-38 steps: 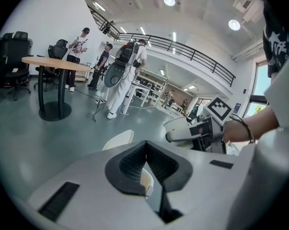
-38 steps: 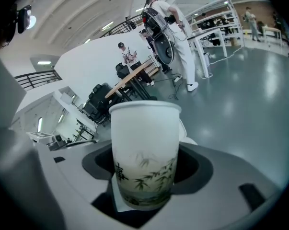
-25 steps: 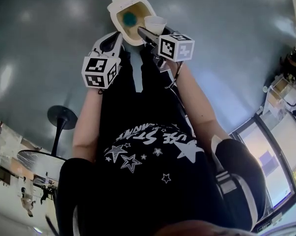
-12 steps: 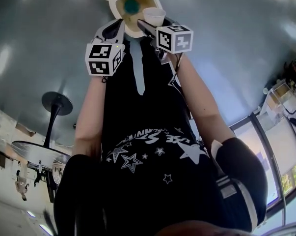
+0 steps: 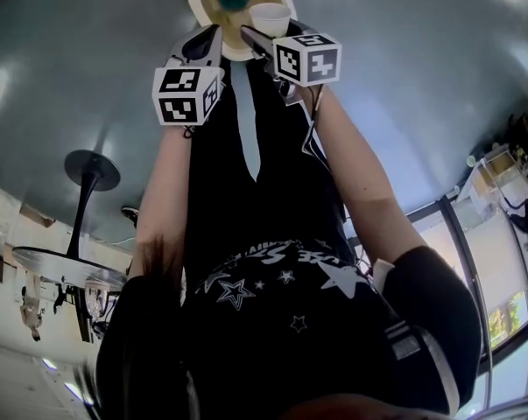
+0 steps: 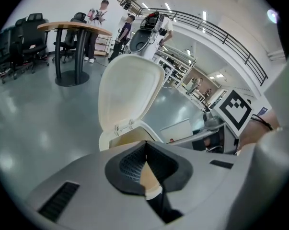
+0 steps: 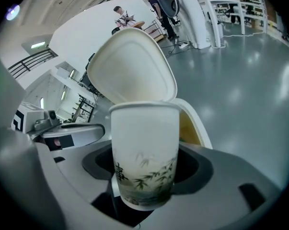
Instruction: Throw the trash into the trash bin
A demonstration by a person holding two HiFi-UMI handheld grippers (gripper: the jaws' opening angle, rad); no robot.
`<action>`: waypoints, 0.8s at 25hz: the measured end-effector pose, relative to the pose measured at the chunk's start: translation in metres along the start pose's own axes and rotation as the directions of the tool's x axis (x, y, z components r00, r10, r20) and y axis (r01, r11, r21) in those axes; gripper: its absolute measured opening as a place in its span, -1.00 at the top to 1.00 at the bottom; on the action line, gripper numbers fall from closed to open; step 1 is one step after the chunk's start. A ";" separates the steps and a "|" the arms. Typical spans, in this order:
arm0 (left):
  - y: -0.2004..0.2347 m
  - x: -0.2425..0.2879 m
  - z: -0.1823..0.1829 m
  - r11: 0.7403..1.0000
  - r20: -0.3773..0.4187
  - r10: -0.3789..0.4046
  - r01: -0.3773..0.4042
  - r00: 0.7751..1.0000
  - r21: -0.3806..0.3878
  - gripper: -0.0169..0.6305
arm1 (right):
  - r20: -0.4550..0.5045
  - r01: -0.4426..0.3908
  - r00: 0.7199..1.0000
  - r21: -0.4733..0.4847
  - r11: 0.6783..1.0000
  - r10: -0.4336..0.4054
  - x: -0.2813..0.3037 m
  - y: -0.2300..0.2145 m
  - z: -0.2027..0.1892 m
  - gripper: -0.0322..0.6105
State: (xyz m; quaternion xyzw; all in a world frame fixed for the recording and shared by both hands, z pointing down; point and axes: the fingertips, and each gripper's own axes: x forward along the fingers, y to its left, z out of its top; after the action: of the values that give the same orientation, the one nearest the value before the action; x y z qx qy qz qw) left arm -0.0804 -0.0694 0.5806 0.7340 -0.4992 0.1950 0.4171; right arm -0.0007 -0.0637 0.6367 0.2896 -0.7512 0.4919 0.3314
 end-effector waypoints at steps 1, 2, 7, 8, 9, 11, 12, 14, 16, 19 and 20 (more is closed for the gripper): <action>0.000 0.002 -0.002 1.000 -0.005 0.002 -0.003 1.000 -0.004 0.91 | -0.003 -0.004 1.000 0.003 1.000 0.004 0.002 0.000 -0.001 -0.06; 0.000 0.004 -0.004 1.000 -0.010 0.004 -0.004 1.000 -0.008 0.91 | -0.004 -0.007 1.000 0.005 1.000 0.007 0.004 -0.001 -0.002 -0.06; -0.006 0.016 -0.019 1.000 -0.046 0.004 -0.005 0.999 -0.026 0.91 | -0.018 -0.016 1.000 -0.013 1.000 0.016 0.010 -0.006 -0.009 -0.06; -0.005 0.017 -0.022 1.000 -0.055 0.004 -0.005 0.998 -0.028 0.91 | -0.022 -0.017 1.000 -0.018 1.000 0.016 0.014 -0.006 -0.010 -0.06; -0.004 0.019 -0.025 1.000 -0.062 0.005 -0.007 0.998 -0.030 0.91 | -0.026 -0.017 1.000 -0.021 1.000 0.016 0.018 -0.005 -0.011 -0.05; 0.002 0.021 -0.031 0.999 -0.075 0.011 -0.013 0.997 -0.036 0.91 | -0.031 -0.014 0.999 -0.022 1.000 0.014 0.027 -0.006 -0.013 -0.06; 0.004 0.023 -0.034 0.999 -0.083 0.017 -0.020 0.996 -0.038 0.91 | -0.034 -0.012 0.999 -0.023 1.000 0.012 0.031 -0.007 -0.013 -0.06; 0.007 0.028 -0.040 0.998 -0.102 0.032 -0.037 0.994 -0.045 0.91 | -0.043 -0.008 0.999 -0.024 1.000 0.007 0.036 -0.012 -0.015 -0.06; 0.005 0.032 -0.045 0.997 -0.122 0.045 -0.052 0.991 -0.054 0.91 | -0.048 -0.007 0.999 -0.029 1.000 0.005 0.038 -0.017 -0.016 -0.06; 0.008 0.034 -0.051 0.995 -0.152 0.053 -0.064 0.987 -0.070 0.91 | -0.059 0.001 0.998 -0.047 0.999 -0.003 0.043 -0.018 -0.018 -0.05; 0.010 0.036 -0.053 0.995 -0.163 0.054 -0.067 0.985 -0.077 0.91 | -0.068 0.002 0.998 -0.053 0.999 -0.005 0.046 -0.018 -0.019 -0.06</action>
State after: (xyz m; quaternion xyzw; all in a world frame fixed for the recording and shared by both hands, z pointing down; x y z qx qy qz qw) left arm -0.0676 -0.0489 0.6402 0.6827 -0.4936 0.2455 0.4797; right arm -0.0111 -0.0574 0.6887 0.2653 -0.7517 0.4810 0.3650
